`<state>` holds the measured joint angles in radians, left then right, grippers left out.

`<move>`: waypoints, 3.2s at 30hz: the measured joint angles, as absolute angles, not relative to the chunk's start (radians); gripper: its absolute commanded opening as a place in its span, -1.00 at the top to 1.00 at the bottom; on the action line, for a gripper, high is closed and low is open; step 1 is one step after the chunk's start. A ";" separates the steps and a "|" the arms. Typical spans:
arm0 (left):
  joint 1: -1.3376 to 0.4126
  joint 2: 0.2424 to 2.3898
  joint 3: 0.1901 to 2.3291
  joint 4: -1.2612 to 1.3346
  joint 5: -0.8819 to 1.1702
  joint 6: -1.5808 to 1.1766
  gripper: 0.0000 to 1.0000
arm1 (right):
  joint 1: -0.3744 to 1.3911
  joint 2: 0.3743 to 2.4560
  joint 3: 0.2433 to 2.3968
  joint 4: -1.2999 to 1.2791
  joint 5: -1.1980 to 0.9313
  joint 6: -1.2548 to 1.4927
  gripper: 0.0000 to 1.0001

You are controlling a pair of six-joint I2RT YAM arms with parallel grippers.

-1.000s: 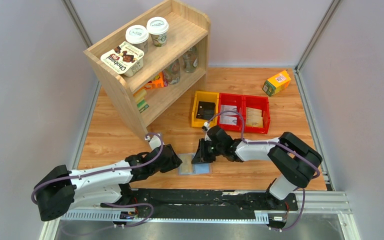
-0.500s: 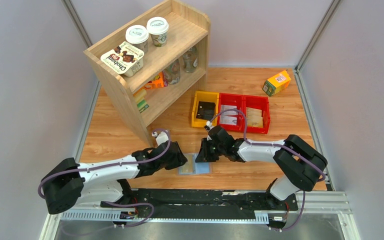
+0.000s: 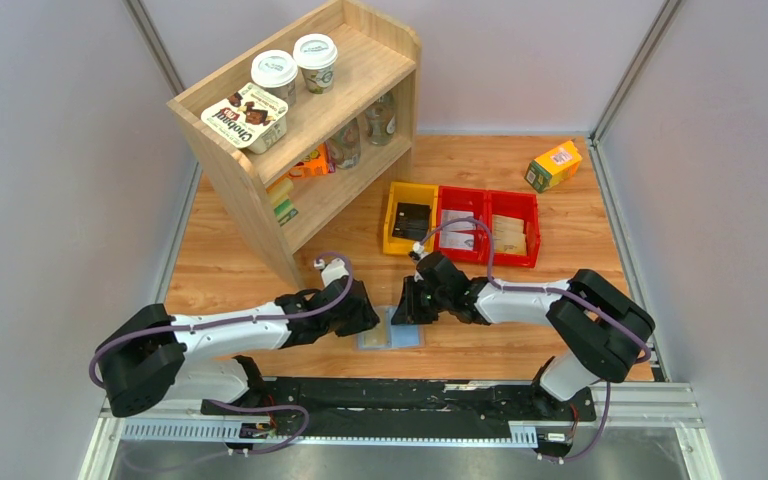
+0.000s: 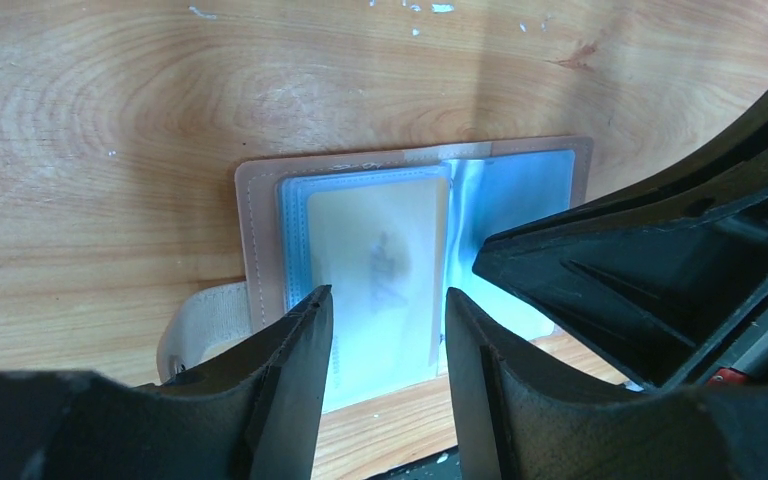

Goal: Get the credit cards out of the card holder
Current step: Remove the credit card from the card holder.

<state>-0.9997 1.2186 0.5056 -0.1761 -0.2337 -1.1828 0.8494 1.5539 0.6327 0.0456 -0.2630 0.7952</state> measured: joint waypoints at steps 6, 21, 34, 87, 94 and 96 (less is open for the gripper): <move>-1.000 1.219 0.532 -0.203 -0.240 -1.163 -0.07 | 0.849 1.554 0.627 0.047 -0.263 0.796 0.64; -1.000 1.255 0.564 -0.259 -0.263 -1.135 -0.08 | 0.848 1.554 0.627 0.048 -0.263 0.796 0.64; -1.000 1.275 0.566 -0.231 -0.217 -1.116 -0.07 | 0.847 1.554 0.625 0.050 -0.264 0.796 0.64; -0.980 1.229 0.534 -0.011 -0.071 -1.125 -0.05 | 0.837 1.377 0.481 0.080 -0.175 0.826 0.67; -0.966 1.323 0.516 0.038 -0.026 -1.143 -0.05 | 0.809 1.401 0.484 0.075 -0.199 0.867 0.72; -0.965 1.337 0.515 0.038 -0.026 -1.143 -0.05 | 0.801 1.409 0.487 0.075 -0.207 0.876 0.72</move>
